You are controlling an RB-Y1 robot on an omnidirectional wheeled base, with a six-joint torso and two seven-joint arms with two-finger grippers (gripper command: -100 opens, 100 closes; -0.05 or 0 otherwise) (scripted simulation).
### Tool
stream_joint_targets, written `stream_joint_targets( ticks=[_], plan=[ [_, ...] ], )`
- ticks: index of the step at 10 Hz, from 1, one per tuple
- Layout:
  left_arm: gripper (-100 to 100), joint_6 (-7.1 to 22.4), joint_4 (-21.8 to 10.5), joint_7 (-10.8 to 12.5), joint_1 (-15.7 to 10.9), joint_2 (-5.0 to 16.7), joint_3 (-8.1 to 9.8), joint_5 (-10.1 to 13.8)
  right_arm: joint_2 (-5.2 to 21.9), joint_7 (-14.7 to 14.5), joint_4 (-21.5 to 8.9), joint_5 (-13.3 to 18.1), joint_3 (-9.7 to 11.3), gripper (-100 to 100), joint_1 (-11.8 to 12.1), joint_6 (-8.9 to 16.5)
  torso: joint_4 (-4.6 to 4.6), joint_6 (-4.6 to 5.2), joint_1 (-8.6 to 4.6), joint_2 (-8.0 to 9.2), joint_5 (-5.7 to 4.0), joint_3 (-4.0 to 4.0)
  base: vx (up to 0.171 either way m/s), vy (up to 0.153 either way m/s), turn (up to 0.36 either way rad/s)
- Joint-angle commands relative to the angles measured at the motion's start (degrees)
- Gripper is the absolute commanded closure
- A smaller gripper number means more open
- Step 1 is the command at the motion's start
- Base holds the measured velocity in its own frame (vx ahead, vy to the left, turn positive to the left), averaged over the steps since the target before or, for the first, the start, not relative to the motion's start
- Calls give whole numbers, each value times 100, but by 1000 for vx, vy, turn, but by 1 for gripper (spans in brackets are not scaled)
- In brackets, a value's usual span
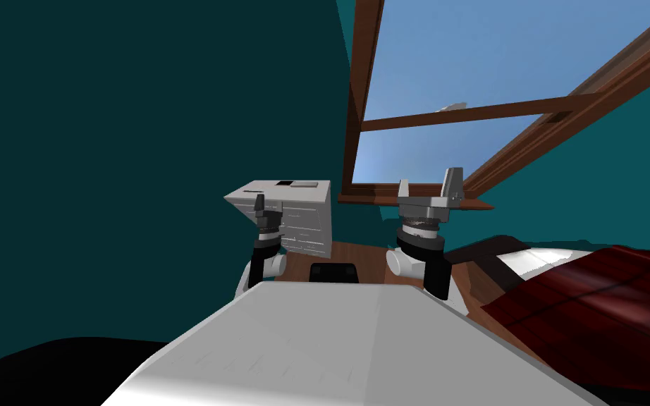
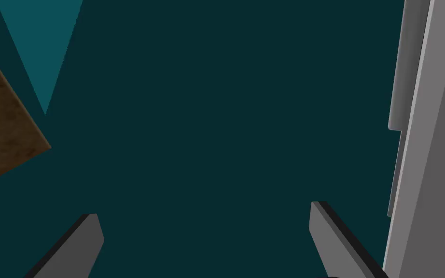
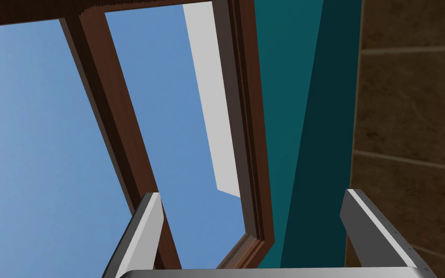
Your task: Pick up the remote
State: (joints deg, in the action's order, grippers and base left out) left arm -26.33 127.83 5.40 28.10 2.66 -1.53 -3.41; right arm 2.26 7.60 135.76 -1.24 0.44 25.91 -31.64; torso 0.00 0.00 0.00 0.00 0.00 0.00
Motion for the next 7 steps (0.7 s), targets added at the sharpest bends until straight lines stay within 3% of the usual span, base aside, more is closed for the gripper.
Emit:
stream_joint_targets(
  ticks=[1, 7],
  plan=[
    [-100, 235, -32, 1, -6, 270, -51, 34, 0, 0, 0, 0, 0, 0, 0, 0, 0, 0, 0, 0, 0, 0, -76, -26, 22],
    [-100, 1158, -316, -35, -138, 1259, -200, 315, 0, 0, 0, 0, 0, 0, -1, 0, 10, 1, -11, 44, -2, 26, -142, -21, 18]
  ],
)
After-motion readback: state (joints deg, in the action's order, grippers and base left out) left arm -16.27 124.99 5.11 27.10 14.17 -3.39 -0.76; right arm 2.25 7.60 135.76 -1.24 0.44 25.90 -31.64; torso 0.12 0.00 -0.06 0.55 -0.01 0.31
